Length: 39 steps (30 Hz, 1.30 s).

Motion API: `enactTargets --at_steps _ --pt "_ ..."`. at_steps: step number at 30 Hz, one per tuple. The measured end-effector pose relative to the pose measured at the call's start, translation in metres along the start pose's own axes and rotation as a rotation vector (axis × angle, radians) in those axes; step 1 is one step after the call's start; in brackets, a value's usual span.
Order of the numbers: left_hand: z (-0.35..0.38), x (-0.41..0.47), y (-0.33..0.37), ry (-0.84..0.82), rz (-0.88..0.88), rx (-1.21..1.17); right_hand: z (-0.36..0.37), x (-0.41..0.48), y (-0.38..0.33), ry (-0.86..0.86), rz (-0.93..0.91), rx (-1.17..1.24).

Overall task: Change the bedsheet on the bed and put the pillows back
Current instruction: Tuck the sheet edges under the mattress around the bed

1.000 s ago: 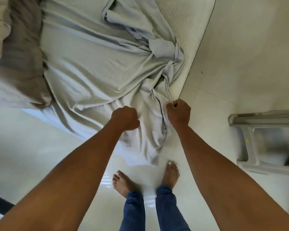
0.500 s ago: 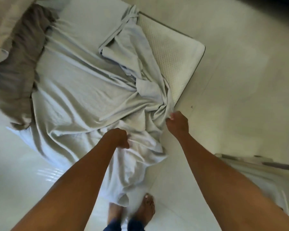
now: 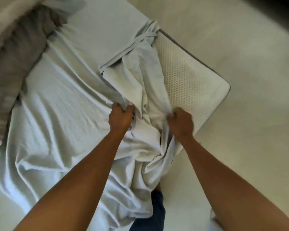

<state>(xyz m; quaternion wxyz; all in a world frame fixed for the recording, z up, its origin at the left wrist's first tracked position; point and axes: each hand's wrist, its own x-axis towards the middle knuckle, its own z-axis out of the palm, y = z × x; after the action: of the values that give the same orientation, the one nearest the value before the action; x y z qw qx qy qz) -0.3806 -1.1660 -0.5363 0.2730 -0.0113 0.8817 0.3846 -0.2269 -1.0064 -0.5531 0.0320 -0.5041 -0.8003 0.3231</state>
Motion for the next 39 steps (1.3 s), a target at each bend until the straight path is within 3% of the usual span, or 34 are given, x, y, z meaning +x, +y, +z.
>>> enactTargets --at_steps 3,5,7,9,12,14,15,17,19,20,23,27,31,33,35,36,39 --pt "0.011 0.026 0.034 0.069 -0.067 -0.110 -0.038 0.005 0.047 0.376 0.470 0.137" --pt "0.032 0.039 0.059 0.010 -0.054 -0.056 -0.051 0.004 0.082 0.299 0.600 0.110" --pt "0.056 0.037 0.084 -0.066 -0.025 0.046 -0.057 0.005 0.091 0.164 0.508 0.052" --pt "0.088 0.030 0.106 -0.122 0.099 0.153 -0.071 0.032 0.084 0.290 0.347 0.147" --pt "0.127 0.006 0.126 -0.561 0.246 0.291 -0.088 0.095 0.057 0.410 0.111 0.194" --pt "0.137 0.003 0.138 -0.814 0.110 0.160 -0.090 0.149 0.032 0.248 0.061 0.275" --pt "0.136 0.007 0.141 -0.779 0.022 0.016 -0.089 0.172 0.017 0.115 0.081 0.304" --pt "0.126 0.024 0.140 -0.451 -0.057 -0.129 -0.078 0.205 -0.007 -0.124 0.073 0.233" --pt "0.111 0.041 0.135 -0.100 -0.042 -0.094 -0.061 0.218 -0.026 -0.275 -0.072 0.072" --pt "0.104 0.045 0.134 -0.024 -0.053 -0.058 -0.053 0.220 -0.033 -0.330 -0.144 0.024" --pt "0.115 0.044 0.139 -0.083 -0.109 -0.101 -0.050 0.227 -0.018 -0.325 -0.179 0.122" --pt "0.161 0.024 0.174 -0.096 0.114 0.082 -0.103 0.249 0.055 0.177 0.127 0.387" --pt "0.222 0.012 0.208 -0.116 0.296 0.197 -0.149 0.281 0.106 0.290 0.234 0.474" --pt "0.246 0.009 0.217 -0.193 0.335 0.302 -0.168 0.297 0.131 0.367 0.424 0.454" --pt "0.266 0.002 0.224 -0.238 0.383 0.418 -0.187 0.302 0.172 0.265 0.649 0.361" --pt "0.274 -0.002 0.228 -0.259 0.405 0.419 -0.190 0.298 0.193 0.134 0.708 0.269" --pt "0.287 -0.007 0.241 -0.252 0.421 0.291 -0.188 0.285 0.227 -0.194 0.687 0.027"
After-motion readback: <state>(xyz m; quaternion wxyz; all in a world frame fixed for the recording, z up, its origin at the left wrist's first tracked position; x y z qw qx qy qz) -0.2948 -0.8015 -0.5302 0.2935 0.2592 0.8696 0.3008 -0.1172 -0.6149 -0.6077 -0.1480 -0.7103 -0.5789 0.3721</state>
